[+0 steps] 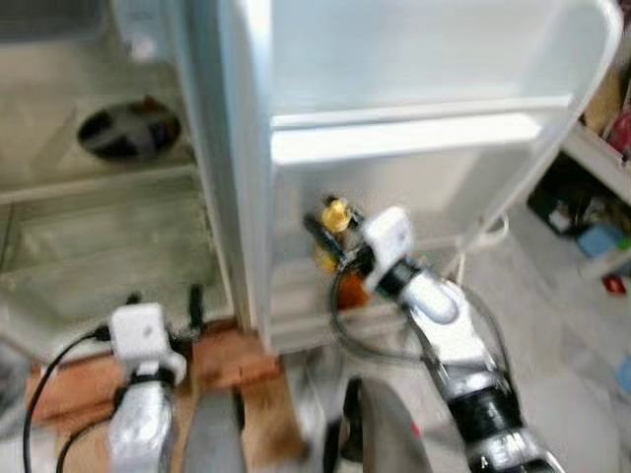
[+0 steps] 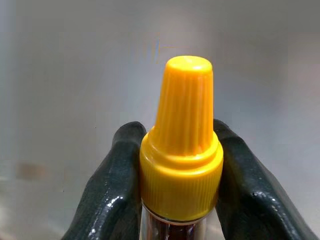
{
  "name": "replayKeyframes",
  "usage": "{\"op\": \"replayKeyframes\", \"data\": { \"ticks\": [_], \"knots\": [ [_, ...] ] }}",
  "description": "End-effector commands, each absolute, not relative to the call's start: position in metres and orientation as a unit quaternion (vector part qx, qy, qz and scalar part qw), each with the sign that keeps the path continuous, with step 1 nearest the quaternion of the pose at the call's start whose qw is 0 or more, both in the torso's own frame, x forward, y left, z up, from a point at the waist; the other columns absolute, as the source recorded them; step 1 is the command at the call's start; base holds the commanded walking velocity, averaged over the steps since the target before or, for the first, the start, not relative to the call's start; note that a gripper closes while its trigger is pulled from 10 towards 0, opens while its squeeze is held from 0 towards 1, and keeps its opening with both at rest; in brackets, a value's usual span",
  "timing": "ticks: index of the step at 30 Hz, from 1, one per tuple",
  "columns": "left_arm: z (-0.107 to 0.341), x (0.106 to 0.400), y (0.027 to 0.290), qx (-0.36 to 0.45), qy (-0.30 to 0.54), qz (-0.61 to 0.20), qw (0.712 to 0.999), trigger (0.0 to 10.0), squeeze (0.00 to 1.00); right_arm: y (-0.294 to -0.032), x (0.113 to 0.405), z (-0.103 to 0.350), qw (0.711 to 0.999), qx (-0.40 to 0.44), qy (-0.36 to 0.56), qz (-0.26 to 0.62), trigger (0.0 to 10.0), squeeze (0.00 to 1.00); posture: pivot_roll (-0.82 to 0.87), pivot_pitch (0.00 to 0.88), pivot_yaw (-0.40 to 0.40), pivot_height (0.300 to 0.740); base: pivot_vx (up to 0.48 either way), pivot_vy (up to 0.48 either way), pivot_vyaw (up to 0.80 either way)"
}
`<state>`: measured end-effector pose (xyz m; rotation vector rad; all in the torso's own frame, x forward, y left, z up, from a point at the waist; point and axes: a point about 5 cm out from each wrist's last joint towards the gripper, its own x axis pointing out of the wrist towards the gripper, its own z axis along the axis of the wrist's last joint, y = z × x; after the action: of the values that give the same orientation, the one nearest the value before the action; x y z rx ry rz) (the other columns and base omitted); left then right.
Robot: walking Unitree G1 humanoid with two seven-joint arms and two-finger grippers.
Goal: Restocking fridge
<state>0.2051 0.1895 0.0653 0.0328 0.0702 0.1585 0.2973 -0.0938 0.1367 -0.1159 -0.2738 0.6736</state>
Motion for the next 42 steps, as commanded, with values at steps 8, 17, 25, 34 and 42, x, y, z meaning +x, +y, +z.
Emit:
{"op": "replayKeyframes", "data": {
  "ticks": [8, 17, 25, 34, 42],
  "knots": [
    [0.064, 0.202, 0.194, 0.024, 0.044, 0.085, 0.995, 10.0, 0.0, -0.087, 0.293, 0.134, 0.932, -0.049, -0.131, 0.335, 10.0, 0.0, 0.07, 0.097, -0.076, 0.632, 0.0, 0.0, 0.0],
    [0.065, 0.198, 0.191, 0.033, 0.041, 0.073, 0.996, 10.0, 0.0, -0.095, 0.28, 0.126, 0.92, -0.015, -0.09, 0.382, 10.0, 0.0, 0.07, 0.114, -0.079, 0.632, 0.0, 0.0, 0.0],
    [0.065, 0.191, 0.191, 0.035, 0.048, 0.069, 0.996, 10.0, 0.0, -0.091, 0.27, 0.111, 0.891, -0.038, -0.051, 0.449, 10.0, 0.0, 0.08, 0.141, -0.079, 0.632, 0.0, 0.0, 0.0],
    [0.066, 0.188, 0.192, 0.039, 0.05, 0.069, 0.996, 10.0, 0.0, -0.084, 0.277, 0.116, 0.898, -0.047, -0.071, 0.432, 10.0, 0.0, 0.08, 0.146, -0.077, 0.607, 0.0, 0.0, 0.0],
    [0.066, 0.187, 0.193, 0.042, 0.05, 0.071, 0.995, 10.0, 0.0, -0.083, 0.278, 0.117, 0.897, -0.048, -0.076, 0.433, 10.0, 0.0, 0.09, 0.149, -0.079, 0.557, 0.0, 0.0, 0.0]
  ]
}}
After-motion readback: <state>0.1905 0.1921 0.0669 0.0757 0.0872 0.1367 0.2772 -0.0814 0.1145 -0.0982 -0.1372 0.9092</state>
